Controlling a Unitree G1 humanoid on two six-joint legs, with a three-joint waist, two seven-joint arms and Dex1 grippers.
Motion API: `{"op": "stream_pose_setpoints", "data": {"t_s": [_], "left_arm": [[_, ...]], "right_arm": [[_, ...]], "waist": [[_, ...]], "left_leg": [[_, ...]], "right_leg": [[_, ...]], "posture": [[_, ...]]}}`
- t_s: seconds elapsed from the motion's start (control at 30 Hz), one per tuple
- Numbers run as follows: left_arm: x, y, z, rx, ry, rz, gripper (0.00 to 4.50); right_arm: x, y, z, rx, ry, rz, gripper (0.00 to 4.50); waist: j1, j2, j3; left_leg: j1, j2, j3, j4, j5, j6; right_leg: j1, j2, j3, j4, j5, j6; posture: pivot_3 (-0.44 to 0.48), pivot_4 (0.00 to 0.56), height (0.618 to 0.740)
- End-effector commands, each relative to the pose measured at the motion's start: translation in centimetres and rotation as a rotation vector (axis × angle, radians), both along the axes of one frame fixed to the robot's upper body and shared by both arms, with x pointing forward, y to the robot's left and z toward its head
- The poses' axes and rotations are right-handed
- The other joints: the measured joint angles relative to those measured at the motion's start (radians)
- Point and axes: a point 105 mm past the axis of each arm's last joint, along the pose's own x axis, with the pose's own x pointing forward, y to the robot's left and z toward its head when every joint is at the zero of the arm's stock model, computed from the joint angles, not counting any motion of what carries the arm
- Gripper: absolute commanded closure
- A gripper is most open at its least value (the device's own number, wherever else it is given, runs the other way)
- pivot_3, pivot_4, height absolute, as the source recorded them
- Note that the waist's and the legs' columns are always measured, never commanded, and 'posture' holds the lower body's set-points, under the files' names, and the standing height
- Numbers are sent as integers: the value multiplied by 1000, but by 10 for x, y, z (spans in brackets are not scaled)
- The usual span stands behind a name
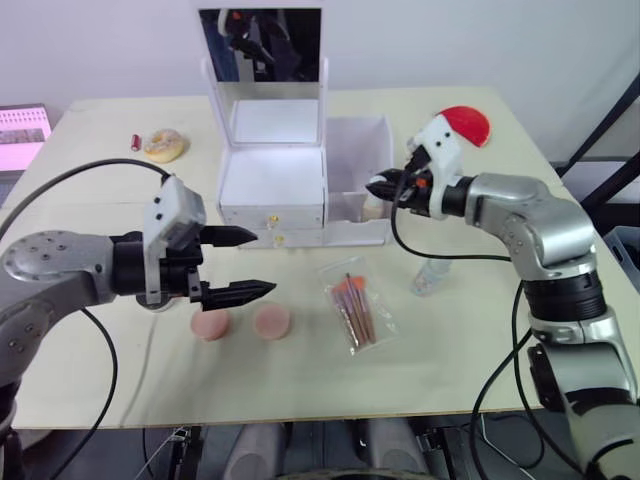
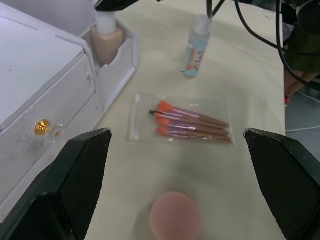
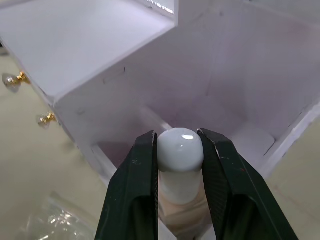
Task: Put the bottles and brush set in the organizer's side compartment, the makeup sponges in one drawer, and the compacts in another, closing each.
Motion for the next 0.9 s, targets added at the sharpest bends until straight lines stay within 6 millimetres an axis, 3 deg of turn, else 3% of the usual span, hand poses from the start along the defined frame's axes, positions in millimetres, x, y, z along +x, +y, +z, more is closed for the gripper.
{"op": "stream_pose_setpoints", "data": {"t_s": [0.03, 0.27, 0.4, 0.5, 0.53, 0.67, 0.8, 0.9], "left_arm": [[0, 1, 9, 0, -41, -5, 0], [0, 1, 9, -1, -42, -5, 0], [1, 1, 9, 1, -43, -4, 0], [1, 1, 10, -1, -44, -4, 0], [1, 1, 10, 0, -46, -4, 0], [1, 3, 11, 6, -53, -2, 0], [2, 12, 12, 24, -71, 12, 0], [4, 29, 16, 13, -69, 58, 0]], "right_arm": [[1, 2, 4, -4, -38, 8, 3790], [2, 1, -3, -3, -27, 1, 3790], [1, 2, -1, 5, -34, 9, 1916], [-1, 4, 8, 19, -56, 24, 395], [-4, 5, 20, 40, -79, 41, 66], [-19, -2, 61, 96, -147, 84, 66], [-30, -25, 82, 93, -175, 59, 66], [-40, -71, 86, 66, -173, -29, 66]], "waist": [[1, 0, 0], [0, 0, 0], [1, 0, 0], [0, 0, 0], [1, 0, 0], [1, 0, 0], [7, -1, 0], [9, -1, 0]], "left_leg": [[0, 0, 0, 0, 0, 0], [0, 0, 0, 1, 0, 0], [1, 0, 0, 1, 0, 0], [0, 0, 0, 1, 0, 0], [0, 0, 0, 1, 0, 0], [0, 0, 0, 1, 0, 0], [0, 0, 0, 0, 0, 0], [0, 0, 1, 0, 0, 0]], "right_leg": [[0, 0, 0, 0, 0, 0], [1, 0, 0, 0, 0, 0], [1, 1, 0, 0, 0, -1], [0, 1, 0, 0, 0, -1], [0, 1, 1, 0, 0, -1], [0, 1, 1, 0, 0, -1], [0, 1, 0, -1, 0, -1], [1, 1, 1, -2, -1, -3]], "posture": [[0, 150, 739], [0, 150, 739], [0, 150, 739], [0, 150, 739], [0, 150, 739], [0, 150, 739], [0, 150, 739], [0, 150, 739]]}}
